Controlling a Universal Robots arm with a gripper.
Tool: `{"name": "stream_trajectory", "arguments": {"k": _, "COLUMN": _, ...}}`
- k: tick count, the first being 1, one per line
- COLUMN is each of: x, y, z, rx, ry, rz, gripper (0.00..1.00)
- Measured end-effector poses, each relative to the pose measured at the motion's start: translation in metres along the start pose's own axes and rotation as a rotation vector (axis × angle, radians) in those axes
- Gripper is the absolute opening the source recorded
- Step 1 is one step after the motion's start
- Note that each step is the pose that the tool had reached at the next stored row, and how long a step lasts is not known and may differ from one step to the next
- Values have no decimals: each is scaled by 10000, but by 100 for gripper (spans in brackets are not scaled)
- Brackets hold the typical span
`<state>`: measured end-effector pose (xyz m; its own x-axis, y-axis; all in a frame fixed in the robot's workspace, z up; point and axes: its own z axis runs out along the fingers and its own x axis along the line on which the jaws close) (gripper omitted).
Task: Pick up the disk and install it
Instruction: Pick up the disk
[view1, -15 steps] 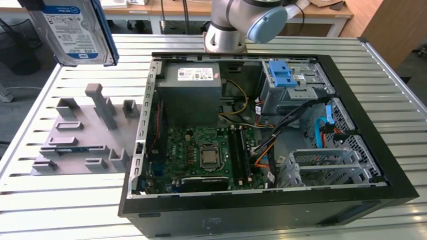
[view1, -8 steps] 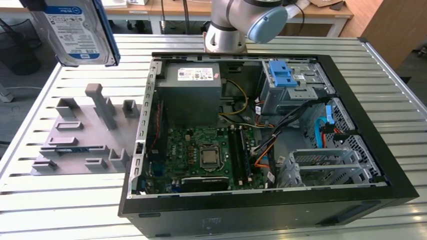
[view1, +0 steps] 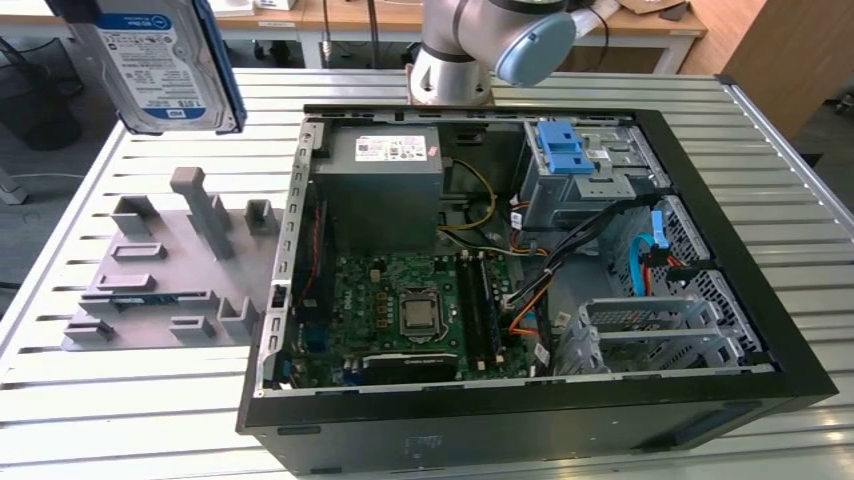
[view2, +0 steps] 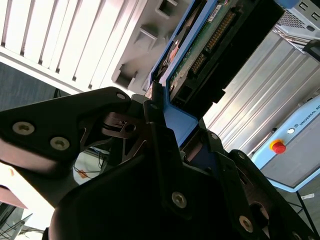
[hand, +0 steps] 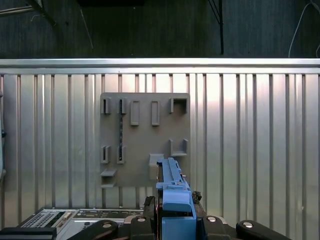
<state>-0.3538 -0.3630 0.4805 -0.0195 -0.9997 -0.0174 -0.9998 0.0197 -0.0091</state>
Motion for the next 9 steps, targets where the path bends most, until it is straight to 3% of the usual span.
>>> {"name": "stream_trajectory", "arguments": {"k": 9, "x": 23, "y": -63, "z": 0, "rx": 0, "ry": 0, "rz": 0, "gripper": 36}}
